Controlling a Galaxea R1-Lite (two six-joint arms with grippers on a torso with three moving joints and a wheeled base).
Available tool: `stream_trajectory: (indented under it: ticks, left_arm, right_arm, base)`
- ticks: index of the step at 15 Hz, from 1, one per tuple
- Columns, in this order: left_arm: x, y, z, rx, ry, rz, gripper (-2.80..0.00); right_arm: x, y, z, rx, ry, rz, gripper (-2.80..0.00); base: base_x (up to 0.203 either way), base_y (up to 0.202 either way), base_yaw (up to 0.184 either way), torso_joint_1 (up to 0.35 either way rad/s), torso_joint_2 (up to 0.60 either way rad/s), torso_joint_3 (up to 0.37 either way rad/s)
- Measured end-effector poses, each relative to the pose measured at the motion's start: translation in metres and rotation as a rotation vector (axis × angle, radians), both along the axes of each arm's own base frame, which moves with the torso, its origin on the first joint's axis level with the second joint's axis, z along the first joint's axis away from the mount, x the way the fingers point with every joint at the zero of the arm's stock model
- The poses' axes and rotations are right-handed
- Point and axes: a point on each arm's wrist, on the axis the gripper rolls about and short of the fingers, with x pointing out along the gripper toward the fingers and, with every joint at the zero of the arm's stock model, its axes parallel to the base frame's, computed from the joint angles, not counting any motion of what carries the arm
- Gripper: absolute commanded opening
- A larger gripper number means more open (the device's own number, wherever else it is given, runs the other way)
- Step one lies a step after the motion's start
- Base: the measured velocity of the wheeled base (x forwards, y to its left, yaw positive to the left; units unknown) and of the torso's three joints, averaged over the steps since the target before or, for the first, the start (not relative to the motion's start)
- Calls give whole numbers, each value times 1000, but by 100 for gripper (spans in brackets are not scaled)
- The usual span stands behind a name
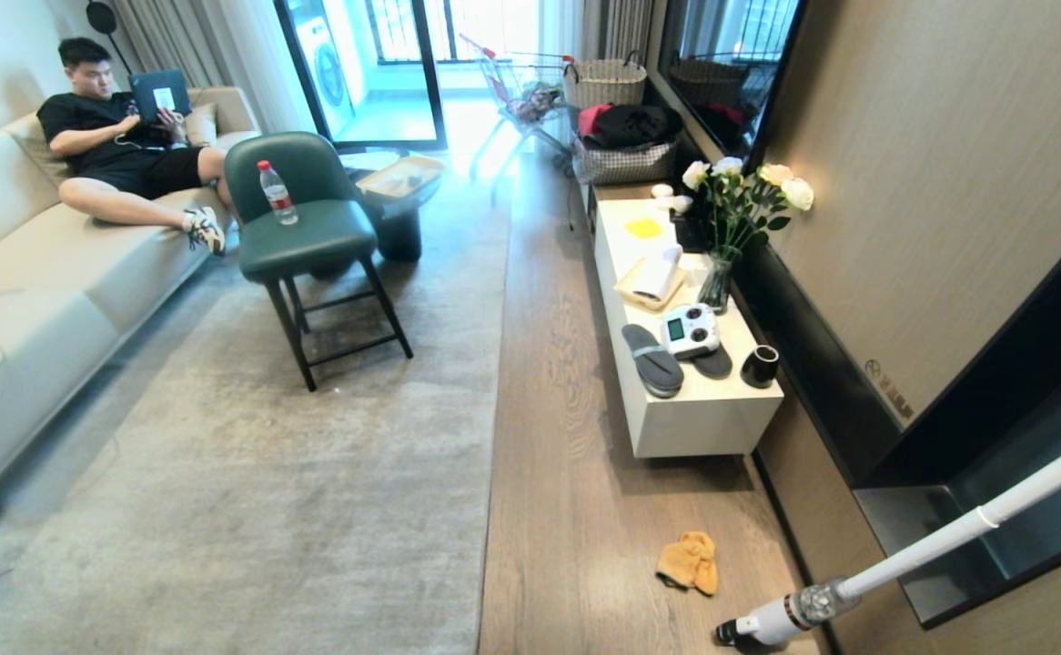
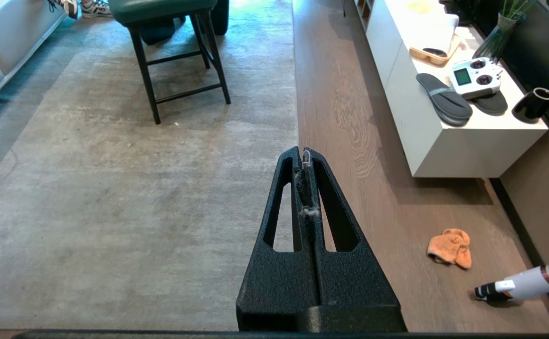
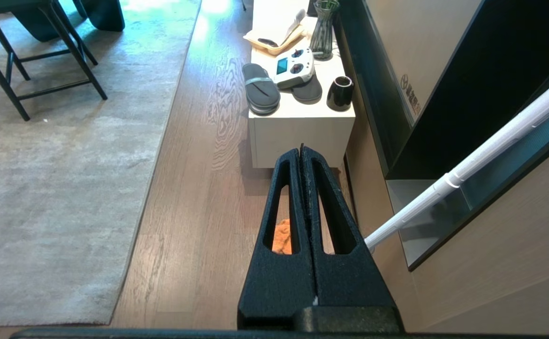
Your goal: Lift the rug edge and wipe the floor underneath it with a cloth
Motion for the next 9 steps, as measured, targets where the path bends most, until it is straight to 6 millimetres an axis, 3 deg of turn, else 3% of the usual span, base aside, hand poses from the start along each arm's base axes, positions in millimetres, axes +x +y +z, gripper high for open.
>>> stream_trajectory:
  ticks: [9]
  left_arm:
    - [0,0,0,0,0,1,-280]
  right_arm:
    - [0,0,0,0,0,-1,-280]
  base:
    - [0,0,0,0,0,0]
